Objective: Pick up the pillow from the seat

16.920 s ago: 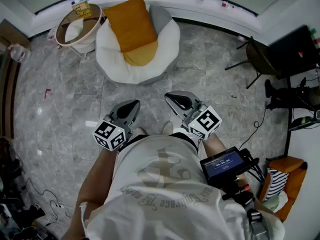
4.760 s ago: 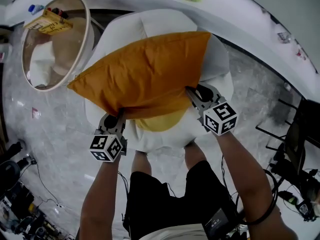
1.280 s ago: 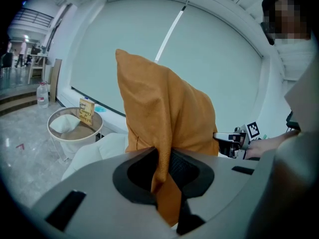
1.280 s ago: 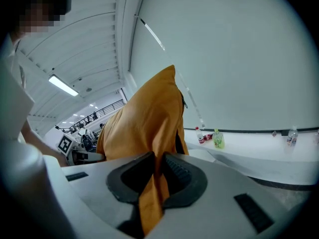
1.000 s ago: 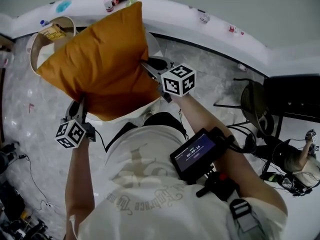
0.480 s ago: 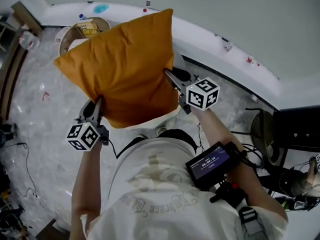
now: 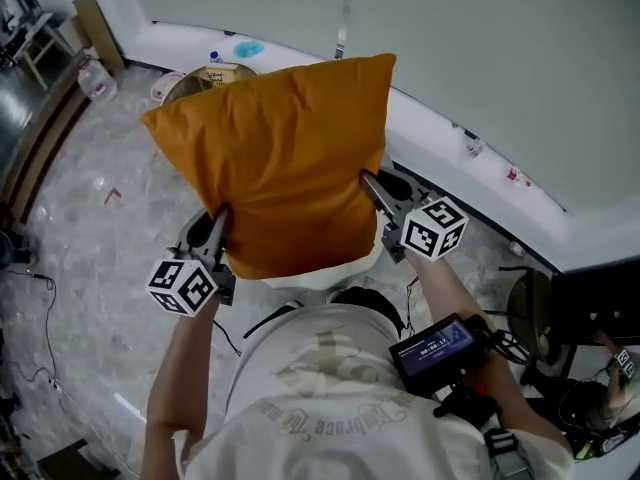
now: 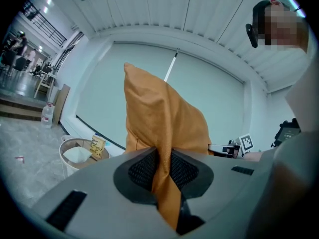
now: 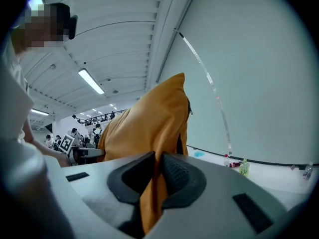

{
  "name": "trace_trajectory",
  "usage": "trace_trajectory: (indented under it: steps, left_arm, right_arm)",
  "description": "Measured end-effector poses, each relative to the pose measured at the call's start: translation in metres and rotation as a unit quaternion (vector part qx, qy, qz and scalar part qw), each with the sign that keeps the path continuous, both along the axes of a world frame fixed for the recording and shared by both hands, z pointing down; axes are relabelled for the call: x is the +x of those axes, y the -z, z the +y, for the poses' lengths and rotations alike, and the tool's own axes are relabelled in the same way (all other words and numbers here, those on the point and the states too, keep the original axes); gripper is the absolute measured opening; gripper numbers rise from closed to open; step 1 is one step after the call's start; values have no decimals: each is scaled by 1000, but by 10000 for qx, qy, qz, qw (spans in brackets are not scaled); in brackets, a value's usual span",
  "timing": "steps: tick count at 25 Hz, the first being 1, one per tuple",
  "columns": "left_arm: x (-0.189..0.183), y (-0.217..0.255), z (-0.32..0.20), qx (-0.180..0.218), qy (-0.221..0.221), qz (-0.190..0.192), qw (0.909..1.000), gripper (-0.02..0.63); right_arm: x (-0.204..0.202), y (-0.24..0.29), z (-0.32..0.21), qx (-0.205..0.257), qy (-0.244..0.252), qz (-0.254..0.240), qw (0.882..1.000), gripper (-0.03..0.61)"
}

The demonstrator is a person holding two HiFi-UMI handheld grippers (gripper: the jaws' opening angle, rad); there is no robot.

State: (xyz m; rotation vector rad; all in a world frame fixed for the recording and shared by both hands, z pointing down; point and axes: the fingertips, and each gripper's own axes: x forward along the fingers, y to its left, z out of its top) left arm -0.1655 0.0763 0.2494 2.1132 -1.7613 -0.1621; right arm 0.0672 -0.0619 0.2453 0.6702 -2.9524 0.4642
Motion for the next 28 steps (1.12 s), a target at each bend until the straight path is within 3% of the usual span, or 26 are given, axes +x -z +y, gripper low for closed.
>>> trace_trajectory:
  steps: [15, 28]
  left_arm:
    - [-2, 1, 25, 256, -49, 18, 9997, 61]
    - [9, -13, 29, 155, -107, 155, 9997, 61]
  right_arm:
    - [-4, 8, 26, 243, 49, 142, 9996, 54]
    - [8, 0, 30, 205, -95, 134, 9997, 54]
